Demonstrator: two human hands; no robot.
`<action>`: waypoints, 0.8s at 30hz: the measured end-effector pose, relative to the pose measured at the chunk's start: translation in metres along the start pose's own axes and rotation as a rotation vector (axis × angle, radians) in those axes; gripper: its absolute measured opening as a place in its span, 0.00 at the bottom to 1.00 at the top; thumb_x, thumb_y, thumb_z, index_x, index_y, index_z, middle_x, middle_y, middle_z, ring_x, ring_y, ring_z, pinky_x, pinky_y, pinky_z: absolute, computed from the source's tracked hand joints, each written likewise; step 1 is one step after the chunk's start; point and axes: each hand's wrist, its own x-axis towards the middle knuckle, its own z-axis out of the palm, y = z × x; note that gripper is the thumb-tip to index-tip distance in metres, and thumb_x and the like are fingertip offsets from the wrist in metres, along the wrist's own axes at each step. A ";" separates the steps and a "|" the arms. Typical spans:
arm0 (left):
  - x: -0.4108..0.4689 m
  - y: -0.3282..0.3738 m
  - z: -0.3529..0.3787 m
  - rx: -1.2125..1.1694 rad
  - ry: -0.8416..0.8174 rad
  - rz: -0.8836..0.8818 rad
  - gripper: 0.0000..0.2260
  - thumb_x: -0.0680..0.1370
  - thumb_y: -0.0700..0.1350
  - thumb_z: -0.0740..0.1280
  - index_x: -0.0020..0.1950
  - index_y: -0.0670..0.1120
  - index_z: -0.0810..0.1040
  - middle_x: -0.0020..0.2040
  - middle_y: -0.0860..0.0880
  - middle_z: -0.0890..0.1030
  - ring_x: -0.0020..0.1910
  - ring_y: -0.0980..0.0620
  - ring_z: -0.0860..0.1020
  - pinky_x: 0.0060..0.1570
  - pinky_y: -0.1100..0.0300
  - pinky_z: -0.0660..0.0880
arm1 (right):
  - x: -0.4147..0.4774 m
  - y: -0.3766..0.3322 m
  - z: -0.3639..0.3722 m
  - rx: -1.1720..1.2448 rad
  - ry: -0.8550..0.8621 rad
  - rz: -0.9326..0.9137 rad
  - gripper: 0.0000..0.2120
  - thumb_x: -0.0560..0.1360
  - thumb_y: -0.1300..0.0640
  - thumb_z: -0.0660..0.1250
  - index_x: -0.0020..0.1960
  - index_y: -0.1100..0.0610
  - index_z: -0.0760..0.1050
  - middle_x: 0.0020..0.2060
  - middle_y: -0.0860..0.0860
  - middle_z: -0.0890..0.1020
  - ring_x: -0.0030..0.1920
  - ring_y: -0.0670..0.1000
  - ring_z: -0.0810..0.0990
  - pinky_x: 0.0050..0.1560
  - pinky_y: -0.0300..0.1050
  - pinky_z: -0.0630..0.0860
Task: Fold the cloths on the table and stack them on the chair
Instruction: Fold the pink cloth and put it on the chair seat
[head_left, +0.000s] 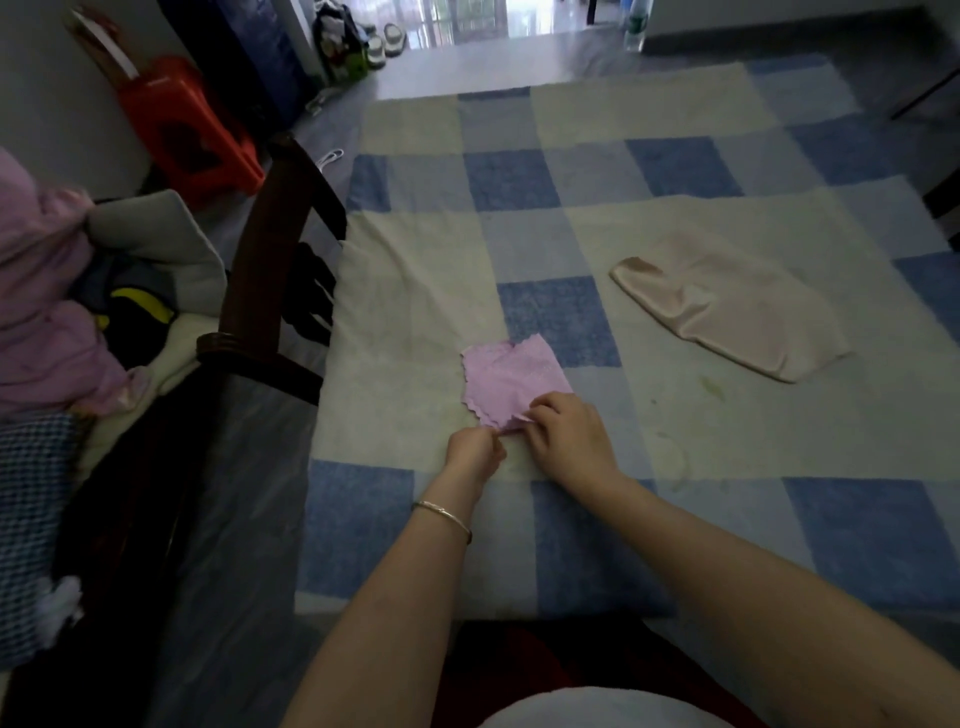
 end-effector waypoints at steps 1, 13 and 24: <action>-0.002 0.002 0.000 -0.063 -0.003 -0.025 0.11 0.78 0.35 0.58 0.36 0.45 0.70 0.34 0.48 0.71 0.31 0.54 0.70 0.23 0.69 0.71 | 0.001 0.000 -0.002 0.013 0.006 0.001 0.04 0.66 0.59 0.69 0.39 0.57 0.81 0.38 0.53 0.83 0.38 0.58 0.82 0.37 0.49 0.76; -0.020 0.026 0.010 -0.303 -0.087 0.049 0.18 0.79 0.47 0.62 0.66 0.39 0.71 0.39 0.47 0.76 0.34 0.52 0.75 0.23 0.66 0.75 | -0.001 -0.003 -0.014 0.094 -0.033 -0.114 0.10 0.70 0.53 0.65 0.43 0.56 0.83 0.41 0.51 0.85 0.43 0.55 0.83 0.45 0.49 0.77; -0.027 0.037 -0.006 0.077 -0.114 0.367 0.21 0.74 0.29 0.56 0.67 0.37 0.68 0.59 0.40 0.76 0.54 0.47 0.74 0.48 0.58 0.73 | 0.024 -0.012 -0.046 0.281 -0.154 0.016 0.20 0.69 0.58 0.57 0.57 0.56 0.79 0.58 0.52 0.81 0.59 0.54 0.77 0.63 0.46 0.70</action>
